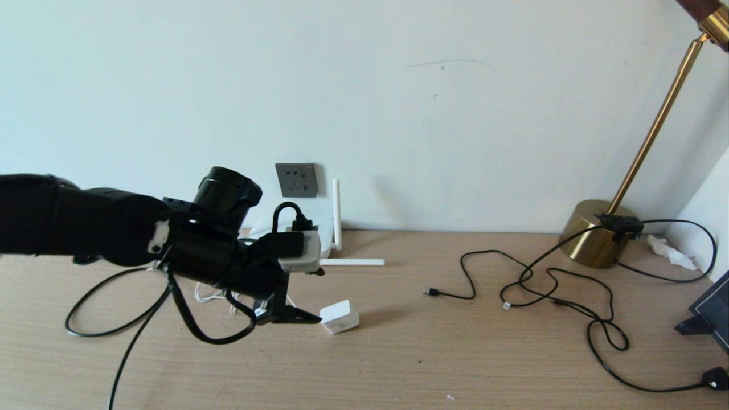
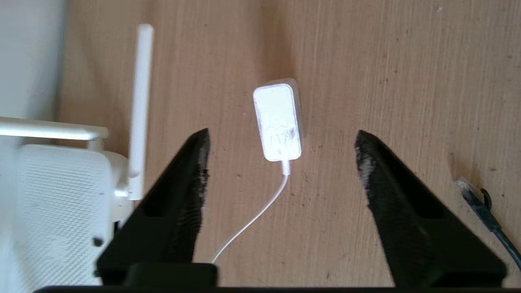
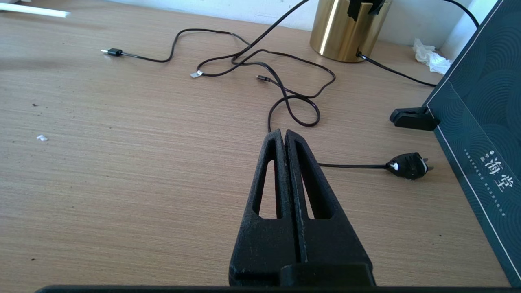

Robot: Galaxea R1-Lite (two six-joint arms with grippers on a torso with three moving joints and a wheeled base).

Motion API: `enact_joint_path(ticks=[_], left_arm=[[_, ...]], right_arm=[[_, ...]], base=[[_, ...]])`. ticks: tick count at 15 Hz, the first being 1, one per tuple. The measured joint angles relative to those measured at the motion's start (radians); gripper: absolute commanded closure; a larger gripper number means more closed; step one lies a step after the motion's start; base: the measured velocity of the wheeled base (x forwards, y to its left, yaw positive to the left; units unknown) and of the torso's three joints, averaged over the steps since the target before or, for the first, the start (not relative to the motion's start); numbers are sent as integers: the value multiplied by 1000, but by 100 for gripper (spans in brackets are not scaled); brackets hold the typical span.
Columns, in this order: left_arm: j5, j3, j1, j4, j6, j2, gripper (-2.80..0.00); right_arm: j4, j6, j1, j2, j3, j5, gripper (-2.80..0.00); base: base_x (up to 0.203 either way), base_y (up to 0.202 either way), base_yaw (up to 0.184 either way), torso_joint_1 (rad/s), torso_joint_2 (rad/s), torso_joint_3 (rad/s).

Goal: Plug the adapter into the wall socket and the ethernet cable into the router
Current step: Pick up plug

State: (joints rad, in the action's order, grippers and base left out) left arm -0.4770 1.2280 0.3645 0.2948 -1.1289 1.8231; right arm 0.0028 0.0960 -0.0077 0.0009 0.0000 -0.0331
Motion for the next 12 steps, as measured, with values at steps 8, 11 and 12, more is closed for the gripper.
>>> enact_joint_path(ticks=[8, 11, 12], left_arm=[[-6, 122, 4, 254, 47, 81, -280], [-4, 174, 13, 256, 98, 130, -280], [-3, 202, 21, 255, 111, 151, -280]], right_arm=[[0, 0, 0, 0, 0, 0, 0], [0, 0, 0, 0, 0, 0, 0], [0, 0, 0, 0, 0, 0, 0]], base=[[0, 0, 0, 0, 0, 0], [0, 0, 0, 0, 0, 0], [0, 0, 0, 0, 0, 0]])
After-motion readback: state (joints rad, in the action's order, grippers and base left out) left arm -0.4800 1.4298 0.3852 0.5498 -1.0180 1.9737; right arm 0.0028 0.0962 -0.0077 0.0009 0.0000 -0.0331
